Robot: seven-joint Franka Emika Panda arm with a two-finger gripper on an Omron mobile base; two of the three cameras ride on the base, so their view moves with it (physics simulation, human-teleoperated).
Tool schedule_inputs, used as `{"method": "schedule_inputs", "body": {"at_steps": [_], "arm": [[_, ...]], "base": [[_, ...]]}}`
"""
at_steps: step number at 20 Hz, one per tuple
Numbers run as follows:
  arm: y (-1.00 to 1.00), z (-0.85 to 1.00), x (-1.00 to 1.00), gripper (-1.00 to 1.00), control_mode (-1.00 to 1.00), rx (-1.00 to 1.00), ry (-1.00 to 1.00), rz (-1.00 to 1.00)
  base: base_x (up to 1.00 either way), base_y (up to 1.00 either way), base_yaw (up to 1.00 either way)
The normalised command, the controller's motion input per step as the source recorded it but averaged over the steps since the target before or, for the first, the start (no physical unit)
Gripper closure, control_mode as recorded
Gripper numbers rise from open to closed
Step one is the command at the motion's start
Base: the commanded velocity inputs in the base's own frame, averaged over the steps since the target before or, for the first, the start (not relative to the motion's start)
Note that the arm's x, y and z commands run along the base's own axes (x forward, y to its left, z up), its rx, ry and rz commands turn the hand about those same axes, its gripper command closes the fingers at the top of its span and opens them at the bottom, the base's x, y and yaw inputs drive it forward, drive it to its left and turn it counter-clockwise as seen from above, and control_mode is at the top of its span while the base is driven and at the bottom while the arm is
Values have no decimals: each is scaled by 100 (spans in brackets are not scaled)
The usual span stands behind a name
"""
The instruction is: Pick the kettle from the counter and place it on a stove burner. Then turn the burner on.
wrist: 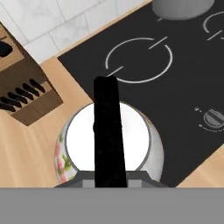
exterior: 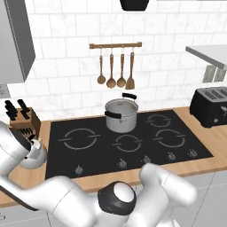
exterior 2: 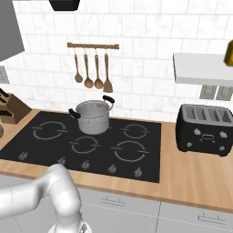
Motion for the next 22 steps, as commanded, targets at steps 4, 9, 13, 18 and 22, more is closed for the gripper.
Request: {"method": "schedule_inputs", "body": {"at_steps": [4,9,13,18,22], "arm": [[-79,5,-2,100,-100,0,0,-9],[-96,0,0,100,-100,0,0,-1],[-94,0,0,100,-100,0,-1,0],[-84,9,0,100,-100,0,0,0],[-73,3,4,100,-100,0,0,1]], "base": [[0,0,0],[0,0,0],[0,0,0],[0,0,0],[0,0,0]]}}
